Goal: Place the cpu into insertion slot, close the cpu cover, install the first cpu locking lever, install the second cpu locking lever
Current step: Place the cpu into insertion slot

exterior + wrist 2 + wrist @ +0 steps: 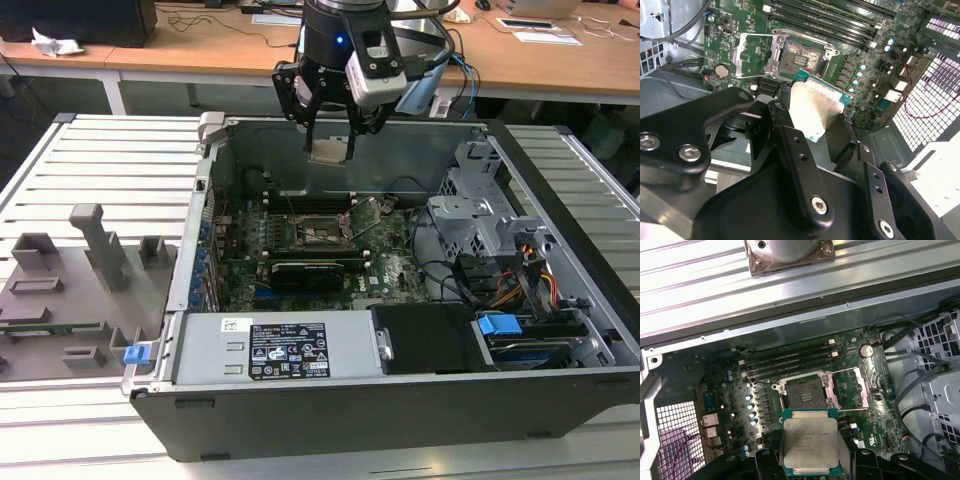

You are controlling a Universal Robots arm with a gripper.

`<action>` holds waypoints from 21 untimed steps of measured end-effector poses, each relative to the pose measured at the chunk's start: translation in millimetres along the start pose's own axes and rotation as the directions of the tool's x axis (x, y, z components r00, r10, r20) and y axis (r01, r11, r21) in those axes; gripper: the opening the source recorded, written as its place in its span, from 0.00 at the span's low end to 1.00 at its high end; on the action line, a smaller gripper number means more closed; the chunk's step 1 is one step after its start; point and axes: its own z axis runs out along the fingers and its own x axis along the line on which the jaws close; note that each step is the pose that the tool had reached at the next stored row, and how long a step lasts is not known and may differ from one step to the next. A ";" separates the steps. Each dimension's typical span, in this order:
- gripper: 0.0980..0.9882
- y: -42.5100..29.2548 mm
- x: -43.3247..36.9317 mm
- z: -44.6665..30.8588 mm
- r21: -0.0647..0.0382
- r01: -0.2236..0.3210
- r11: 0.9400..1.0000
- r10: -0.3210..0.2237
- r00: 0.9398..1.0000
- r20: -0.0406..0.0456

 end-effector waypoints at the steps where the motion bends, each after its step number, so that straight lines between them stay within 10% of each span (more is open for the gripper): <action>1: 0.48 0.0 0.0 0.0 0.000 -0.002 1.000 0.002 1.000 0.000; 21: 0.48 -0.1 0.0 0.5 -0.002 -0.099 0.995 0.099 0.995 0.009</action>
